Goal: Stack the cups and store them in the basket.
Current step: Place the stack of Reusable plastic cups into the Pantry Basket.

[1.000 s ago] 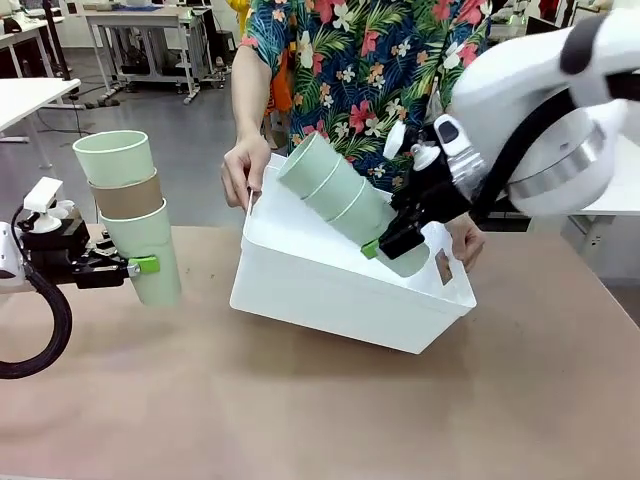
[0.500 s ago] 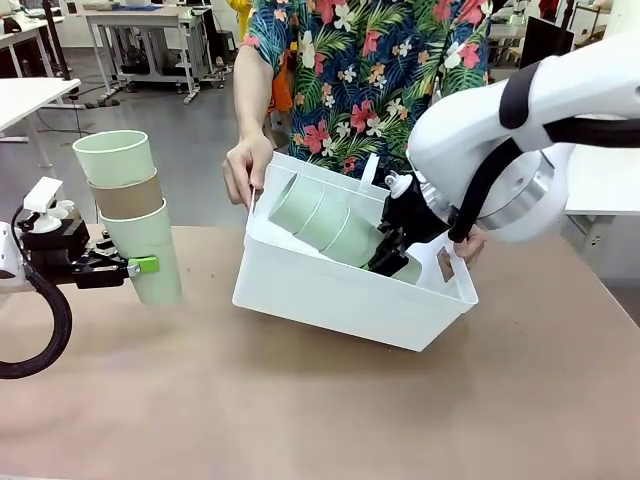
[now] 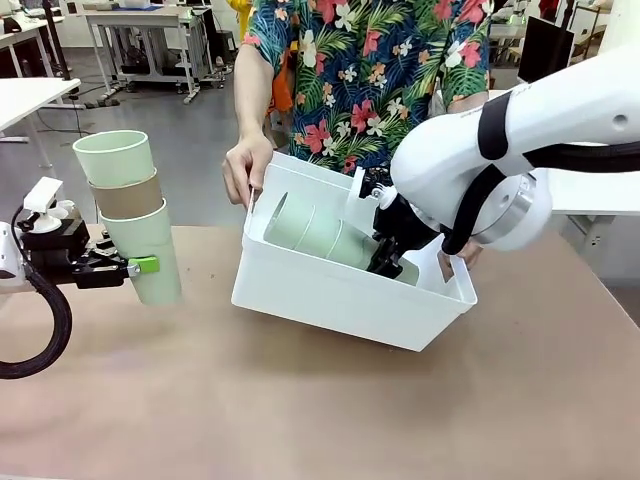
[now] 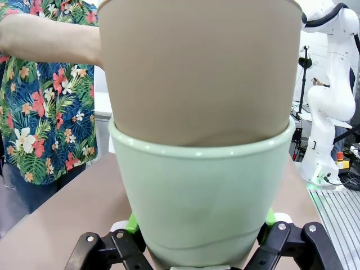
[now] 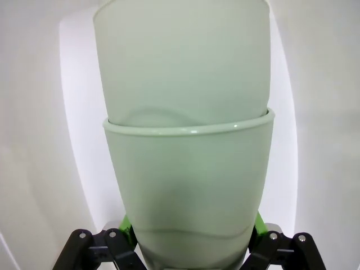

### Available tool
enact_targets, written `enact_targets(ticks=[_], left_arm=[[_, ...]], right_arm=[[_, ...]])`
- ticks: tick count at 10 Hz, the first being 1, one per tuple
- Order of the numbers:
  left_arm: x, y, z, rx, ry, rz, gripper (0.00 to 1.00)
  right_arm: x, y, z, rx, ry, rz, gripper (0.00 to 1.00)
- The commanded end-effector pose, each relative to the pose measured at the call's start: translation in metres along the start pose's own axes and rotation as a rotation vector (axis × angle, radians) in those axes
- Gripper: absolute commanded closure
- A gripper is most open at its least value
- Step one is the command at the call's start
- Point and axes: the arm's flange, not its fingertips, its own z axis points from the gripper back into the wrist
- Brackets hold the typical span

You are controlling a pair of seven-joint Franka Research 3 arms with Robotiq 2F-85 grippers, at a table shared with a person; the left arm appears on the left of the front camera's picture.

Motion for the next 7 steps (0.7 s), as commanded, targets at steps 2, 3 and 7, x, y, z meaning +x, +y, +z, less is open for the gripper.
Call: enact_targets(ticks=[2, 3, 7], left_arm=[[0.005, -0.001, 0.000, -0.002, -0.006, -0.009, 0.13], [0.005, -0.001, 0.000, -0.002, -0.006, -0.009, 0.13], [0.005, -0.001, 0.000, -0.002, -0.006, -0.009, 0.13]], right_arm=[[-0.002, 0.004, -0.007, -0.074, 0.040, -0.010, 0.15], [-0.007, 0.007, -0.007, -0.086, 0.050, -0.008, 0.15], [-0.011, 0.008, -0.014, -0.075, 0.050, 0.003, 0.00]])
